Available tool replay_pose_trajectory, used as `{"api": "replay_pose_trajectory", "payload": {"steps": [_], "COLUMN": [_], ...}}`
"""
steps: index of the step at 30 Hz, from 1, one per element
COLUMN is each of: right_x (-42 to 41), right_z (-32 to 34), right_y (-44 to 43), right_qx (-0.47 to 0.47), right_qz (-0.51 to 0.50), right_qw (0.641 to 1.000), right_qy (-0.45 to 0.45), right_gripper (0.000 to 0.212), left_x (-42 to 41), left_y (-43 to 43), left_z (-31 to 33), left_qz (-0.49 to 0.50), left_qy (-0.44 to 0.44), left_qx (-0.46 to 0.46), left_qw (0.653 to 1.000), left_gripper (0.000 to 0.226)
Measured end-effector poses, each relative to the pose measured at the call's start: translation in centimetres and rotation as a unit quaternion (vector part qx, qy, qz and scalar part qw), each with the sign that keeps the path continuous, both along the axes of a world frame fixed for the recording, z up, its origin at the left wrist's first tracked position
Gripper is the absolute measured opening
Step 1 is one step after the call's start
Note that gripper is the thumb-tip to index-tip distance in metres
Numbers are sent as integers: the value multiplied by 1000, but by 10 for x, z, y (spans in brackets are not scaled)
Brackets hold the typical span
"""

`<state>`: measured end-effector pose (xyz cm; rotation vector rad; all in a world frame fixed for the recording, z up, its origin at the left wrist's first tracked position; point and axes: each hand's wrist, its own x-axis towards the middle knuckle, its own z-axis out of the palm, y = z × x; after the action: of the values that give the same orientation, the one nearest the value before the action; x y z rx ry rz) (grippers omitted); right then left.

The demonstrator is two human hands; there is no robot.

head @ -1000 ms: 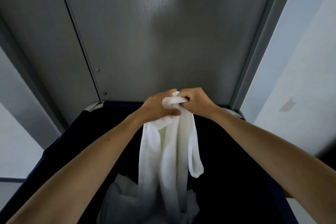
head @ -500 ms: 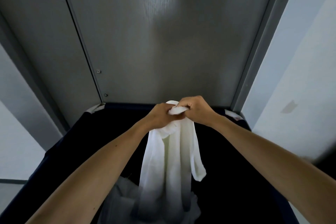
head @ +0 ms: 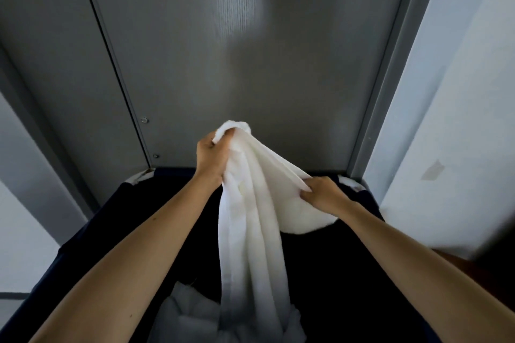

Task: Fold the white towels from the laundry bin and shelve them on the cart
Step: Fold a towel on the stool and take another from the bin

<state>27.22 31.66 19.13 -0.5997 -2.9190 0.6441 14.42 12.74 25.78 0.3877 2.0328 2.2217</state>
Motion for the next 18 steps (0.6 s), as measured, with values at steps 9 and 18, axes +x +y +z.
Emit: {"api": "replay_pose_trajectory", "payload": {"steps": [9,18], "right_x": [4,-22], "right_z": [-1,9], "right_y": [15,-32], "right_qx": [140,-36], "right_qz": [-22,38], "right_qw": [975,992], "right_qy": [-174,-116], "right_gripper": [40,32], "left_x": [-11,13], "left_y": [-19,-7], "left_z": [-68,-81], "left_qz": [77,-110], "left_qy": [10,105], "left_qx": [-283,-383], "left_qw": [956,911], "left_gripper": [29,44]}}
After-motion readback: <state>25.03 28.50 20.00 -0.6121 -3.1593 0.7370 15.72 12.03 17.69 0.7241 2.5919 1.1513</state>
